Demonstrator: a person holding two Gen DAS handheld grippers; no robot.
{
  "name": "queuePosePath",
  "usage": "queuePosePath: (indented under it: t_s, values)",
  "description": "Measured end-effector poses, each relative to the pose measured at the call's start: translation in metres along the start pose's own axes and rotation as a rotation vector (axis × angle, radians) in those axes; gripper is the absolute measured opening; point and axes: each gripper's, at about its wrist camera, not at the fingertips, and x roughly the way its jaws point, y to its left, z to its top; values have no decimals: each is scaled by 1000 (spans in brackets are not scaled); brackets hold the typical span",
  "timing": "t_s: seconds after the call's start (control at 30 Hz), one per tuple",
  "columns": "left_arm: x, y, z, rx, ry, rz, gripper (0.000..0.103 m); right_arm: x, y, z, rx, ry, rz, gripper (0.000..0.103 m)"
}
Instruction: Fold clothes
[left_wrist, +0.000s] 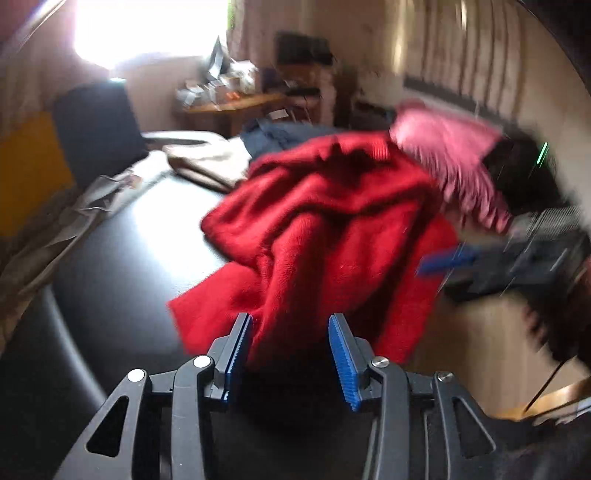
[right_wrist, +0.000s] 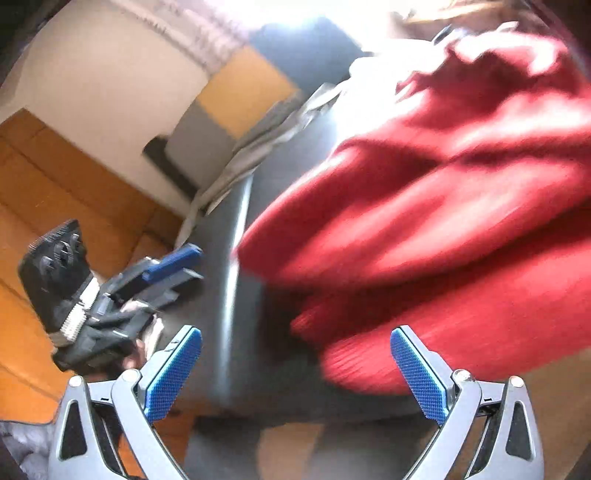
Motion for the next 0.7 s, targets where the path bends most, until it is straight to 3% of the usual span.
queuePosePath:
  t_s: [0.17,0.2,0.23,0.33,0.4,0.47,0.57,0.7]
  values:
    - [51,12,-4,1,104,14,41,-18,-9,55,-94,-107,-185,103]
    - [54,13,-7,-10,102,2,30,-20,-10,67,-117,-127,-229,103]
    - [52,16,-11,-49,84,-24,7,-20,-12,79,-137,-146,-276,103]
    - [37,31,-25,-200,27,-92,6,0,-26,117,-131,-179,-447,103]
    - [19,44,-40,-330,-29,-141,6,34,-42,135,-100,-94,-503,103]
    - [0,58,-55,-459,-84,-189,6,64,-52,143,-22,-8,-429,103]
    - [-32,70,-81,-579,-143,-222,5,98,-30,137,-18,28,-271,103]
    - [-85,83,-118,-685,-224,-179,4,147,20,109,-57,73,-141,103]
